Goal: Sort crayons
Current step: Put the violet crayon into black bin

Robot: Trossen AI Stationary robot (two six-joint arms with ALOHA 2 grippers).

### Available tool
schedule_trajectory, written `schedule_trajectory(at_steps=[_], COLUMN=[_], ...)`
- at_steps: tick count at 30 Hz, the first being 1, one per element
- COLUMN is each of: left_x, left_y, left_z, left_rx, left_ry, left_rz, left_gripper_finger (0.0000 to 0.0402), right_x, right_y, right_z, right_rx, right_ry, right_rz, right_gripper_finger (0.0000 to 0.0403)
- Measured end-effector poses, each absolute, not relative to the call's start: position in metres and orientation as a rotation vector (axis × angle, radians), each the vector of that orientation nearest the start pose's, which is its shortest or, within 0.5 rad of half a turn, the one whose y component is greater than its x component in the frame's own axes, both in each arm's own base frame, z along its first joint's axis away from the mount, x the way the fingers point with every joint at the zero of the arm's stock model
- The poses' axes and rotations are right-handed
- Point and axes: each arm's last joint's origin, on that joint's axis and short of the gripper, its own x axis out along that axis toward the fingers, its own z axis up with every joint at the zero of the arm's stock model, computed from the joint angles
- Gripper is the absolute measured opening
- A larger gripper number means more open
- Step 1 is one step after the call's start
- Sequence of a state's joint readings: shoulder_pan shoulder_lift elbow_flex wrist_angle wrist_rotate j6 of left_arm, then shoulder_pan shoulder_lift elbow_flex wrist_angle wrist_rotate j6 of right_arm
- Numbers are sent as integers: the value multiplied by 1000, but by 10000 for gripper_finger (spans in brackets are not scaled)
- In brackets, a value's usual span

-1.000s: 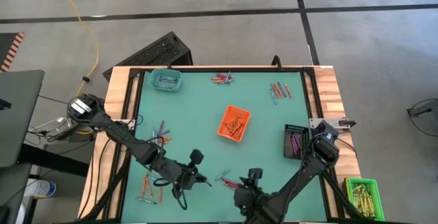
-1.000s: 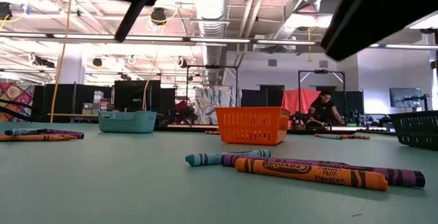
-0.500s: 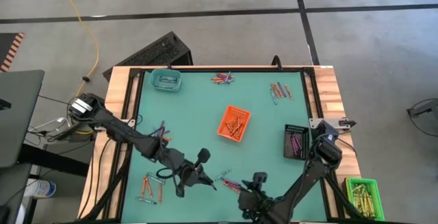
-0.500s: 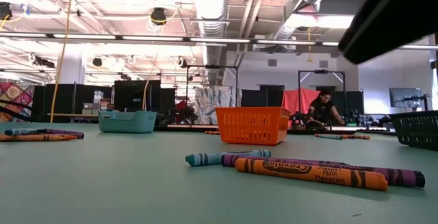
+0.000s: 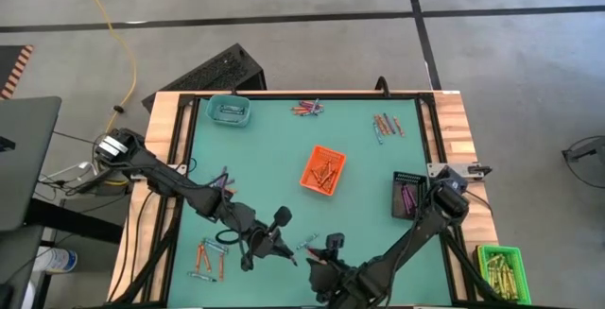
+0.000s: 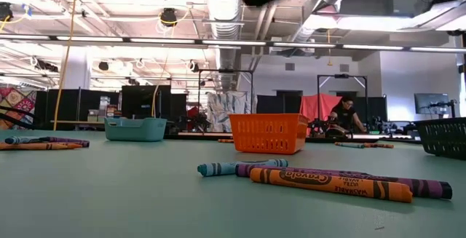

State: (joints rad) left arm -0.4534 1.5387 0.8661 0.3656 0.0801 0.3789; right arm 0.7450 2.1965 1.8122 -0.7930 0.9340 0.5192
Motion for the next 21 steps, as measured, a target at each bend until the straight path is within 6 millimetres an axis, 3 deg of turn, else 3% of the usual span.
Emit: schedule_trajectory(at_steps=[9, 14, 21], left_x=[298, 299, 298], left_y=[-149, -152, -153], left_z=[234, 241, 246], left_rx=[469, 484, 496], left_ry=[167, 67, 0], left_rz=[-611, -647, -686], left_gripper_finger=[0, 0, 0], right_x=[353, 358, 362], right_y=[297, 307, 308], right_z=[248, 257, 262], right_rx=[-478, -527, -548], right_ry=[526, 473, 437], right_rz=[-314, -210, -190], right_gripper_finger=[122, 122, 122])
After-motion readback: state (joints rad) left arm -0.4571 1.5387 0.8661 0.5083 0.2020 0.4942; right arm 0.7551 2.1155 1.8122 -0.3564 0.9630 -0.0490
